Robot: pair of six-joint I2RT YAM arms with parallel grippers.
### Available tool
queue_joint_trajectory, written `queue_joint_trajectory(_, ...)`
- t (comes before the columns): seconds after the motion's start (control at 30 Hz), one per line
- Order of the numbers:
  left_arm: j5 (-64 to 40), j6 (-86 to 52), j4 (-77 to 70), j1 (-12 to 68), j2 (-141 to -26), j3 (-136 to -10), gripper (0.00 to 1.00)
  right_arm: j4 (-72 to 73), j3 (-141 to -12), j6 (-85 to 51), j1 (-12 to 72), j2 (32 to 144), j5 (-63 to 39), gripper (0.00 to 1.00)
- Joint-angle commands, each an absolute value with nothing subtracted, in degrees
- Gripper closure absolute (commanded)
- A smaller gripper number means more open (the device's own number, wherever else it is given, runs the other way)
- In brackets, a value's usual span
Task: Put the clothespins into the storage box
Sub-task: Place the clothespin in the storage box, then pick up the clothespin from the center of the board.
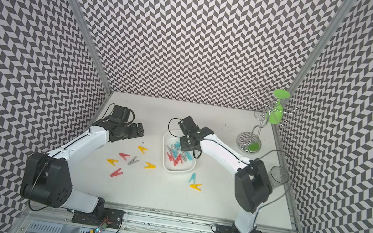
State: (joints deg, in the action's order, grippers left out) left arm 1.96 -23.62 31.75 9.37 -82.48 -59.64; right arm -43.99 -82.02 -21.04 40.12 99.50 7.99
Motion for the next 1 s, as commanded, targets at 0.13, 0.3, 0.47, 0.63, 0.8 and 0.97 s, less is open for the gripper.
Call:
queue_joint_trajectory(0.13, 1.69, -23.61, 34.63, 13.16, -83.31, -60.49, 0.03, -43.04, -69.60, -21.97, 32.20, 89.57, 2.39, 0.68)
queue_joint_trajectory(0.3, 1.83, -26.59, 37.49, 15.29, -84.38, -59.51, 0.11, -41.14, -66.16, -20.51, 29.74, 88.81, 2.05, 0.69)
queue_joint_trajectory(0.47, 1.09, -28.56, 37.32, 16.14, -83.30, -54.70, 0.26, -39.49, -66.17, -19.81, 29.61, 89.93, 0.84, 0.70)
queue_joint_trajectory(0.63, -0.62, -28.87, 35.21, 16.94, -84.35, -52.61, 0.44, -38.47, -66.09, -18.99, 29.57, 90.90, 0.20, 0.70)
queue_joint_trajectory(0.8, -0.70, -29.34, 33.17, 18.19, -85.79, -52.03, 0.49, -37.97, -66.01, -18.48, 29.48, 91.20, 0.26, 0.70)
queue_joint_trajectory(0.97, 1.32, -29.53, 33.27, 18.81, -89.43, -53.14, 0.58, -37.65, -65.83, -18.38, 29.13, 91.23, 0.00, 0.70)
